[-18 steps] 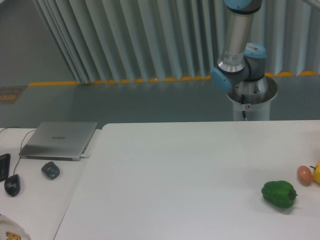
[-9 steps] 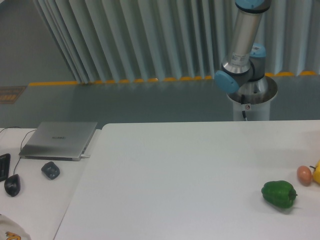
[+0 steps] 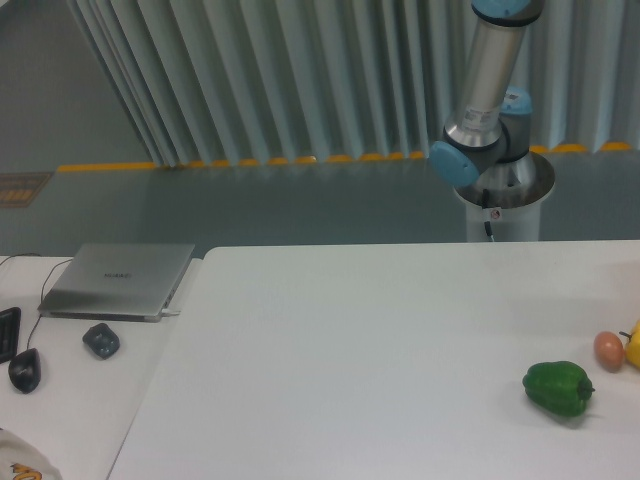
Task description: Place the red peppers in a basket
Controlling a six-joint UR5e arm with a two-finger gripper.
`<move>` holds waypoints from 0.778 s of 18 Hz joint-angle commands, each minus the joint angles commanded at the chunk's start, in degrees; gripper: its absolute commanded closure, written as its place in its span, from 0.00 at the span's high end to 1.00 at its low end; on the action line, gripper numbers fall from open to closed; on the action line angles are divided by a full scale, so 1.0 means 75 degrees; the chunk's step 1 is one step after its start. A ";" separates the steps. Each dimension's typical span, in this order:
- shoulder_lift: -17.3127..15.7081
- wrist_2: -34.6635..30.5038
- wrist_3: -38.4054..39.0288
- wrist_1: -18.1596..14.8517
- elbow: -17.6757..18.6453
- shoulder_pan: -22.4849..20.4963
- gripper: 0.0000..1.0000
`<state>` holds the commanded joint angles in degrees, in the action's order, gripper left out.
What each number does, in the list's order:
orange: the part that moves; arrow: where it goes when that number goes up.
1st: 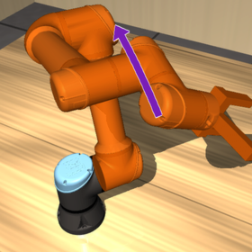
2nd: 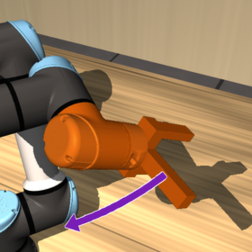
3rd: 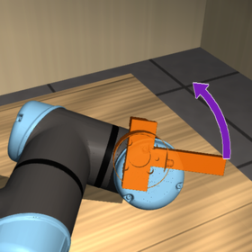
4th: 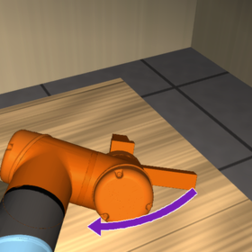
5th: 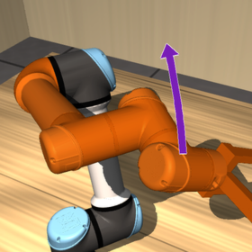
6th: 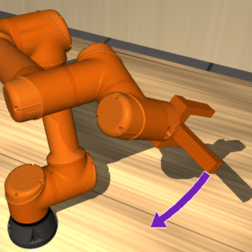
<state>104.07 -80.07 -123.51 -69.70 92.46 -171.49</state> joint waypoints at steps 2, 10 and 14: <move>-0.0141 -0.0128 0.0155 -0.0035 -0.0070 0.0340 1.00; -0.0271 -0.0797 0.0870 -0.0492 -0.0550 0.1407 1.00; -0.0013 -0.0809 0.1619 -0.0574 -0.0809 0.2063 1.00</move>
<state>103.97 -86.13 -111.37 -74.00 86.40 -156.01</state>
